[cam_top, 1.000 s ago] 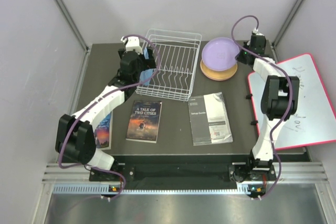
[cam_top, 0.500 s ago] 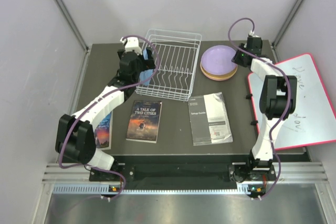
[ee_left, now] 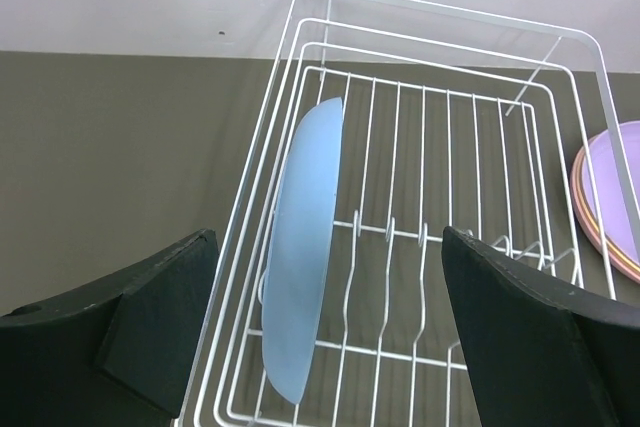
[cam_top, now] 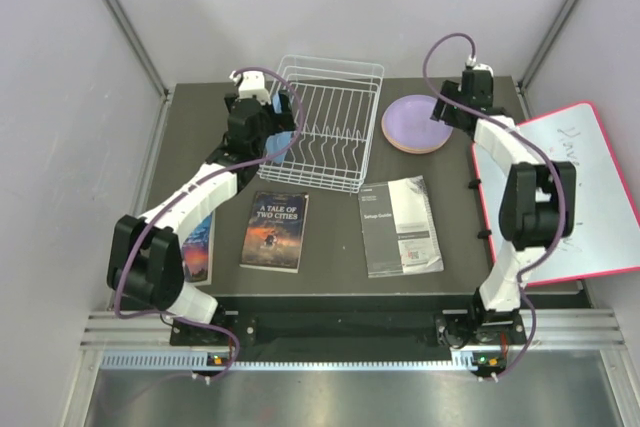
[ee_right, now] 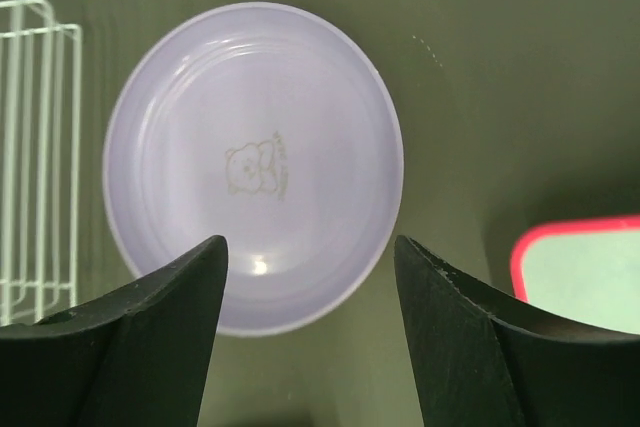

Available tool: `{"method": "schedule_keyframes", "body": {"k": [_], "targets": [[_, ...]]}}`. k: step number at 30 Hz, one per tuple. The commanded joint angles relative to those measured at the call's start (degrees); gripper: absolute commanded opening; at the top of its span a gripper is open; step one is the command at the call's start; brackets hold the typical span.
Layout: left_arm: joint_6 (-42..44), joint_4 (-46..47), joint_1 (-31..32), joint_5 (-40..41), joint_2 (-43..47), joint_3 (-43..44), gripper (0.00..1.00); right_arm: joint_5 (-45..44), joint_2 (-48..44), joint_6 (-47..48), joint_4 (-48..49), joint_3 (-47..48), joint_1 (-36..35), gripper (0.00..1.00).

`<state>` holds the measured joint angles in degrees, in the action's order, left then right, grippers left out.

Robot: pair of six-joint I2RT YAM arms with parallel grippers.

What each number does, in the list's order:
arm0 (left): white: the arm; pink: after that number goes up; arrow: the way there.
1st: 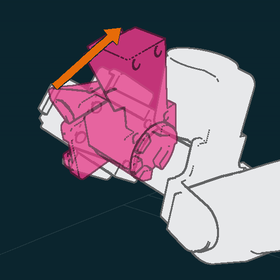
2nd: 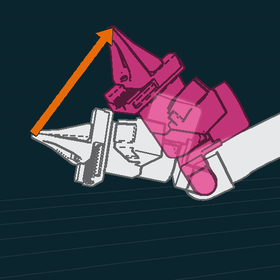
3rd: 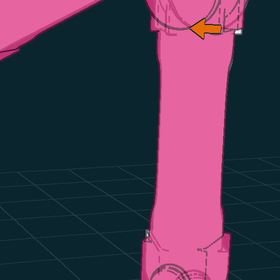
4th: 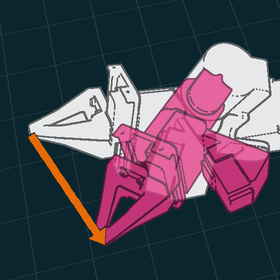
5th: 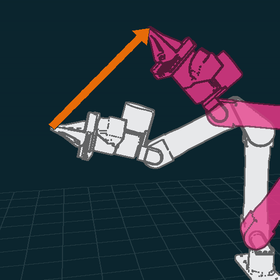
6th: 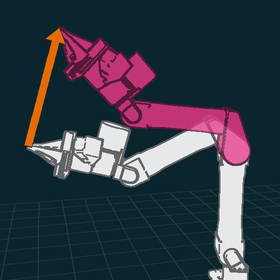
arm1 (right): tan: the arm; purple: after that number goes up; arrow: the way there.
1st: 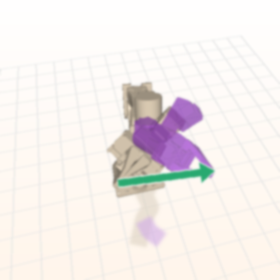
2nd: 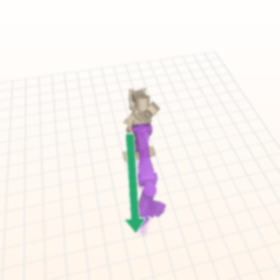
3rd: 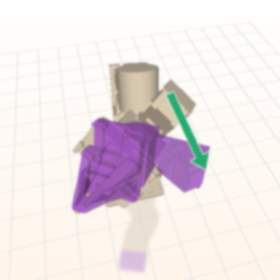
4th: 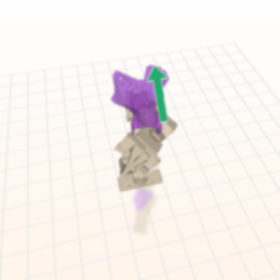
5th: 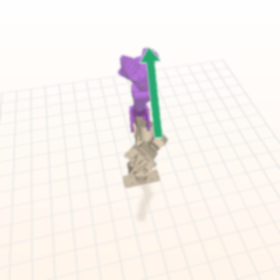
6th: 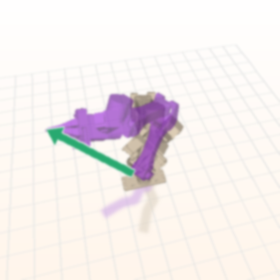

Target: Unload the plates from the dish rack

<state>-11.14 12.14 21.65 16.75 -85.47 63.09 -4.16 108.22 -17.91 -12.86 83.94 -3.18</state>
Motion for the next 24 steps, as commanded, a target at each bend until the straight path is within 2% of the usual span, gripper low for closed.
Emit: {"method": "schedule_keyframes", "body": {"k": [1,3,8,11,17,18,20,21,24], "targets": [[2.5,4.6,-0.5,-0.6,-2.2,1.2,0.97,-2.5,-10.9,0.5,2.9,-4.6,-0.7,0.68],[3.5,4.4,-0.5,-0.1,-3.3,1.9,0.97,-1.8,-13.5,0.2,3.3,-6.2,-0.7,0.68],[6.4,4.8,-0.5,0.6,-6.4,2.9,0.89,-1.9,-15.9,-0.1,3.9,-10.1,-0.6,0.68],[7.3,5.4,-0.3,1.1,-7.3,2.9,0.79,-1.8,-15.7,-0.4,3.5,-10.9,-0.6,0.69],[12.0,8.0,1.0,6.7,-8.0,2.0,0.65,-1.2,-15.3,-1.2,3.6,-12.3,-0.7,0.68],[12.4,8.9,1.5,7.5,-8.0,1.6,0.58,-1.2,-15.4,-1.2,3.5,-12.4,-0.8,0.69],[14.1,9.5,1.7,8.6,-8.7,1.4,0.51,-1.3,-15.6,-1.5,3.6,-12.9,-0.8,0.68],[14.5,9.7,1.9,8.8,-8.9,1.6,0.37,-1.3,-15.7,-1.6,3.8,-13.1,-0.8,0.69],[15.6,10.4,2.6,10.0,-9.9,1.7,0.15,-1.4,-15.6,-1.6,3.6,-13.5,-0.9,0.69]]}}
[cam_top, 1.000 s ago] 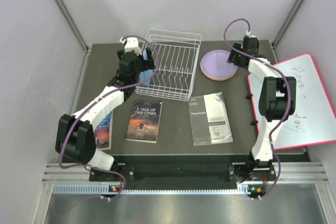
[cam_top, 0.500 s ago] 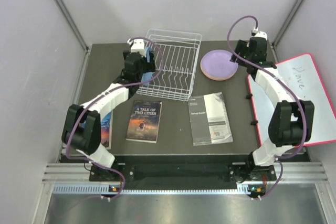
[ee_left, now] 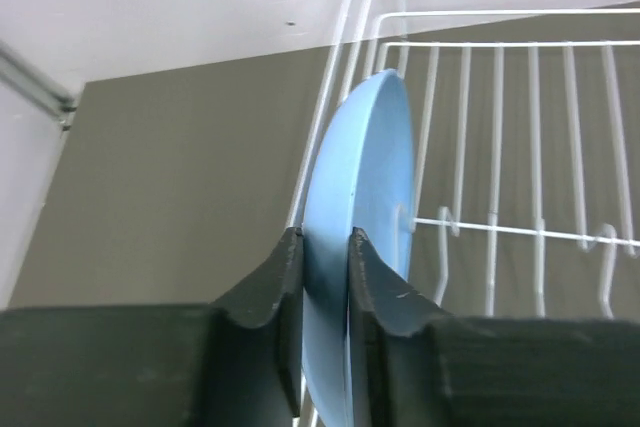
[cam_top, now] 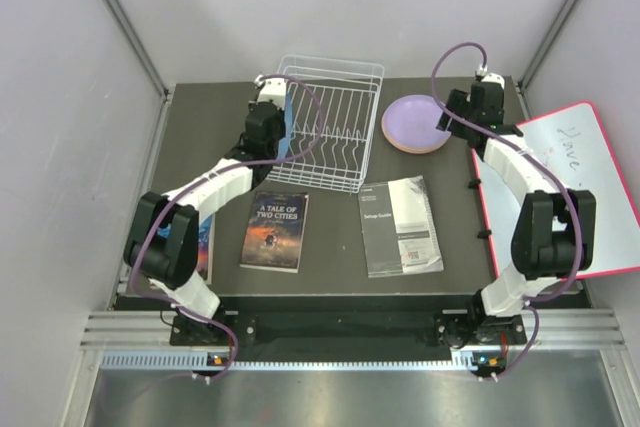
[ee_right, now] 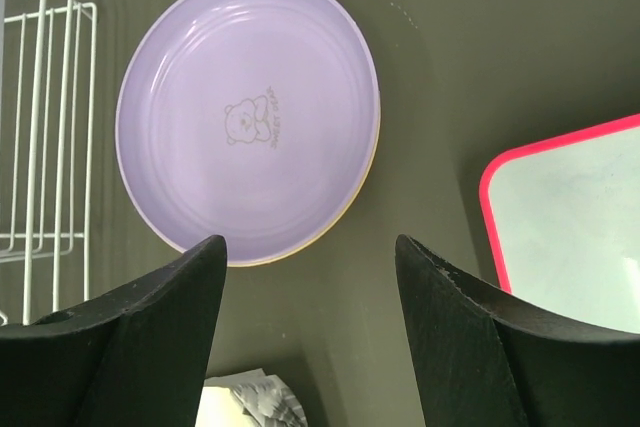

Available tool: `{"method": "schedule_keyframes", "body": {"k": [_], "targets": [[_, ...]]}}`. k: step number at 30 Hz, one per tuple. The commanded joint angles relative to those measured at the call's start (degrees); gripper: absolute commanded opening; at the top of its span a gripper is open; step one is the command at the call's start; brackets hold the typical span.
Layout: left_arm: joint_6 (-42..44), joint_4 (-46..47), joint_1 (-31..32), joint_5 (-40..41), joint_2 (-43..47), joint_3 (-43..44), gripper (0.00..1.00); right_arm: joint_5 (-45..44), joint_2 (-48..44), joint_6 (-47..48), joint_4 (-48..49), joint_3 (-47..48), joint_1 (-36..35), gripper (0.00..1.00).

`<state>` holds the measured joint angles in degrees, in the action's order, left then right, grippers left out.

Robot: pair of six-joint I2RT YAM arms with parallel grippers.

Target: Unload the plates from the dish rack

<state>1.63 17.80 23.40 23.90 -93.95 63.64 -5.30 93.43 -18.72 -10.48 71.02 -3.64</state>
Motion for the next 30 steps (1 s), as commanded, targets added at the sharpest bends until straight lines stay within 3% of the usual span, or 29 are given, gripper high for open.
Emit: {"method": "schedule_keyframes", "body": {"k": [1,3,7,14,18,30], "targets": [[3.3,4.7,1.0,3.3,-1.9,1.2,0.1,-0.3,-0.8,-0.8,1.2,-0.8,-0.4,0.69],[3.9,4.7,1.5,3.8,-2.4,1.3,0.1,-0.3,-0.8,-0.6,1.3,-1.0,-0.4,0.68],[4.6,4.7,2.0,4.8,-2.7,1.4,0.0,-0.4,-0.5,-0.5,1.3,-1.3,-0.3,0.69],[9.8,6.8,3.8,9.0,-3.3,1.8,0.0,0.6,0.2,-1.0,1.8,-1.9,-0.4,0.69],[19.3,16.4,7.5,21.2,-6.1,2.1,0.0,0.5,-0.1,-0.9,2.0,-2.5,-0.6,0.69],[36.8,33.3,11.0,30.4,-6.3,1.8,0.0,-0.1,-1.6,-0.6,2.0,-3.8,-0.7,0.69]]}}
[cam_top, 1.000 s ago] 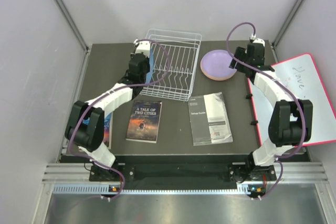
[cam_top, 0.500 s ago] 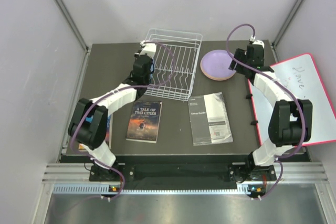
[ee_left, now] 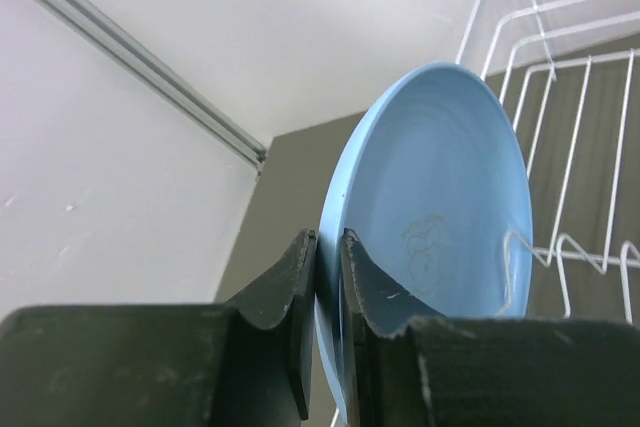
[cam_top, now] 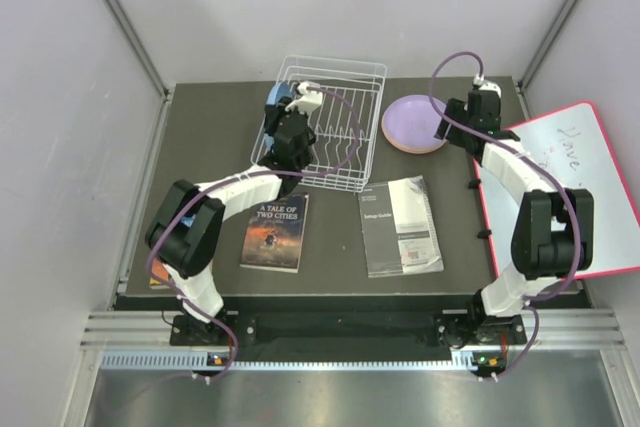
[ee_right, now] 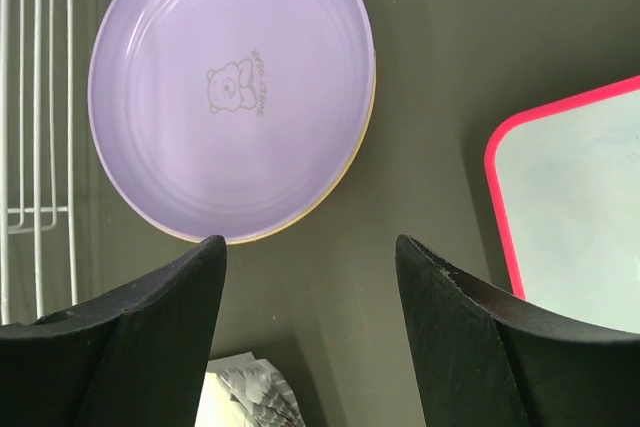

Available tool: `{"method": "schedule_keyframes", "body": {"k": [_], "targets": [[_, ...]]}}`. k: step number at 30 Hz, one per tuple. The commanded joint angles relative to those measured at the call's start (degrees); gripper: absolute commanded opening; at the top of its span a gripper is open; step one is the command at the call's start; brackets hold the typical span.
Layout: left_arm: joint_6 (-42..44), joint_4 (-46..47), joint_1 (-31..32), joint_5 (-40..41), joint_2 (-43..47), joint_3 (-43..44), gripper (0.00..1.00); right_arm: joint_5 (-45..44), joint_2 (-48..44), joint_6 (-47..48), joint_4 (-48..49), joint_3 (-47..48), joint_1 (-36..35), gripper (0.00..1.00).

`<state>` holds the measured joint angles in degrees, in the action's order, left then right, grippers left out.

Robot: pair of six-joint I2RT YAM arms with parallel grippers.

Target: Unload the plates from the dish rack

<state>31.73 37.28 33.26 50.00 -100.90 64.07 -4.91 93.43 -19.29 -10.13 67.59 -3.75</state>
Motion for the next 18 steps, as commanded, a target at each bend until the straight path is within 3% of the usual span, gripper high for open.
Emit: {"method": "schedule_keyframes", "body": {"k": [1,6,11,14,15,16,18], "targets": [[8.2,14.3,1.2,4.5,0.5,1.3,0.0,-0.4,-1.5,-0.2,1.7,-0.4,-0.6,0.69],[15.2,24.7,1.6,7.4,-0.3,0.7,0.0,-0.6,-2.3,-0.1,1.6,-0.8,-0.6,0.69],[19.2,27.9,1.9,7.7,0.2,0.8,0.0,-0.7,-3.5,-0.1,1.5,-1.0,-0.6,0.69],[14.8,21.9,2.0,7.4,2.4,1.9,0.0,-0.2,-4.8,-0.4,1.5,-1.2,-0.6,0.69],[7.0,17.1,2.0,6.5,4.7,2.9,0.0,0.2,-5.4,-0.6,1.8,-1.5,-0.6,0.69],[2.2,2.9,2.0,2.9,5.9,5.9,0.0,0.9,-6.0,-0.5,2.0,-1.8,-0.6,0.69],[-8.6,-7.3,1.9,0.4,7.8,8.9,0.0,4.2,-7.9,-0.8,3.8,-2.8,-0.6,0.71]]}}
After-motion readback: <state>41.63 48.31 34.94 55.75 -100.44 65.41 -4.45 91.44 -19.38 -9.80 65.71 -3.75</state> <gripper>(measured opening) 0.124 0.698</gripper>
